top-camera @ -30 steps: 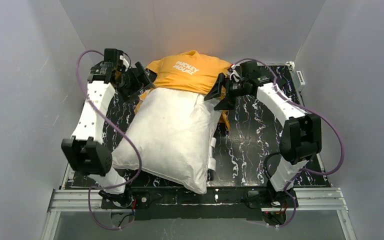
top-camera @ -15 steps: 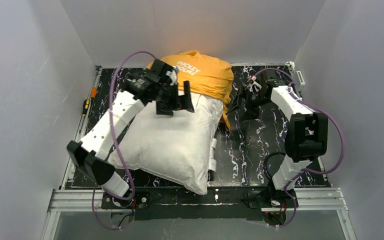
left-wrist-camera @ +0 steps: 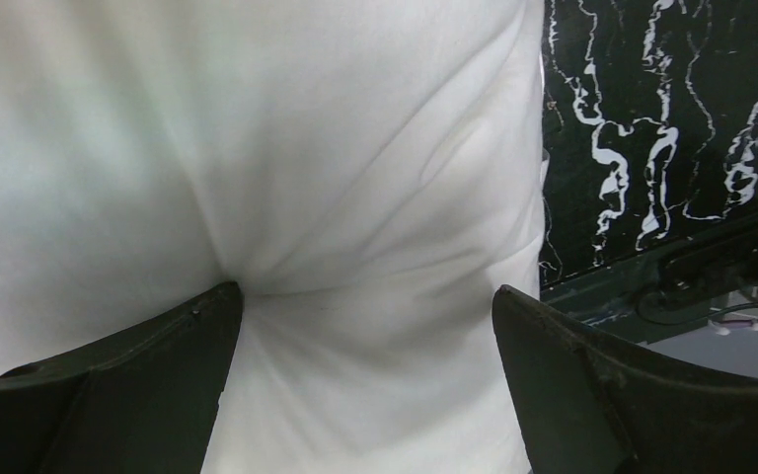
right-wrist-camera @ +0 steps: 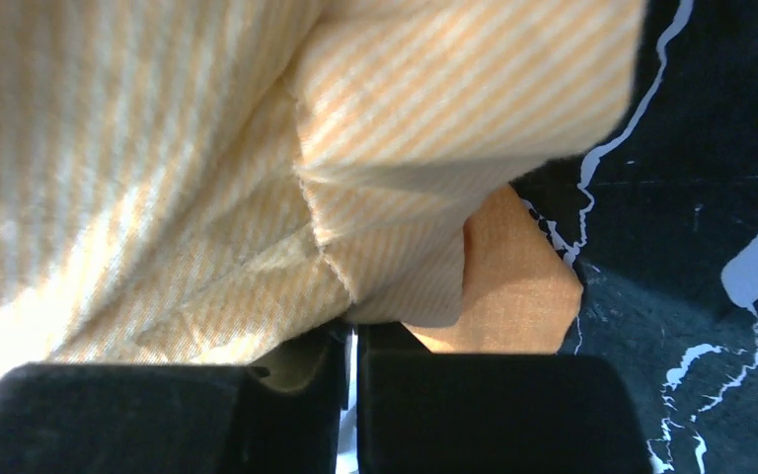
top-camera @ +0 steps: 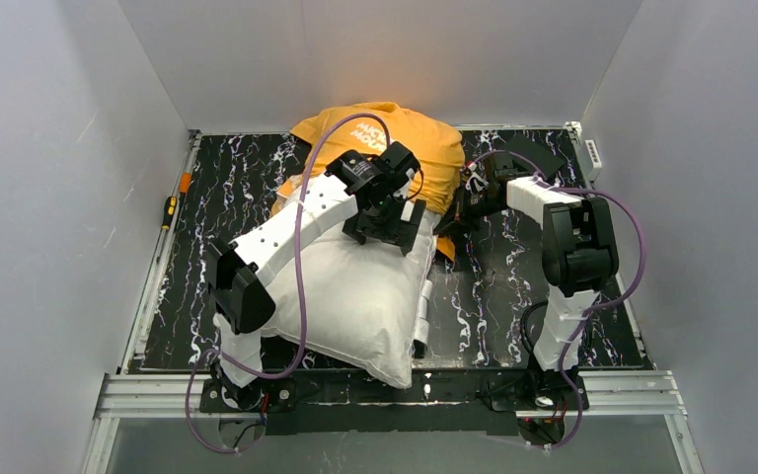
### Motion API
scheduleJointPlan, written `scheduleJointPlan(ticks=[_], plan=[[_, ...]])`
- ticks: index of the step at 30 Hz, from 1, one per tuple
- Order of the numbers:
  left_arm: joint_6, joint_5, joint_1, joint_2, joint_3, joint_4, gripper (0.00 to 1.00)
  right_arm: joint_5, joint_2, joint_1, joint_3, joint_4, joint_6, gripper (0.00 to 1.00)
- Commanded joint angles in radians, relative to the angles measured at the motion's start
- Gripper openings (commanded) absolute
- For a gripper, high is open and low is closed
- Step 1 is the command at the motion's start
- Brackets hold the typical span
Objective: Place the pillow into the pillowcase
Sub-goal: Stuff the pillow into the pillowcase.
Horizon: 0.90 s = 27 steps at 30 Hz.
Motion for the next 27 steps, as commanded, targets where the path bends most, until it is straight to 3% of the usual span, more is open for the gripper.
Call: scheduleJointPlan(ticks=[1,3,4,5,9,12,15,17,22,27], plan=[[0.039,-0.069,0.006,0.035,-0.034,-0.112,0.98,0.020,-0.025,-0.003,0.065,-0.043,-0.047,0.05],[0.050,-0.044,0.007,0.037,-0.054,-0.091,0.98,0.025,-0.054,-0.004,0.072,-0.105,-0.082,0.02],[0.050,-0.031,0.010,0.038,-0.061,-0.077,0.91,0.026,-0.072,-0.005,0.072,-0.133,-0.098,0.01],[0.046,-0.017,0.018,0.038,-0.066,-0.064,0.82,0.028,-0.092,-0.004,0.069,-0.165,-0.118,0.01],[0.027,0.010,0.074,0.043,-0.059,-0.029,0.23,0.025,-0.171,-0.004,0.049,-0.270,-0.160,0.01],[0.025,0.046,0.149,0.048,-0.035,-0.018,0.00,0.022,-0.222,-0.004,0.043,-0.341,-0.181,0.01],[0.016,0.111,0.244,0.038,-0.028,-0.004,0.00,0.035,-0.252,-0.003,0.060,-0.390,-0.205,0.02],[0.015,0.138,0.297,0.021,-0.032,0.012,0.00,0.042,-0.259,-0.004,0.057,-0.391,-0.208,0.07],[0.020,0.228,0.371,-0.032,-0.065,0.055,0.00,0.027,-0.245,-0.004,0.021,-0.272,-0.148,0.57],[-0.008,0.300,0.377,-0.082,-0.126,0.097,0.00,0.029,-0.185,0.014,0.027,-0.105,-0.059,0.81]])
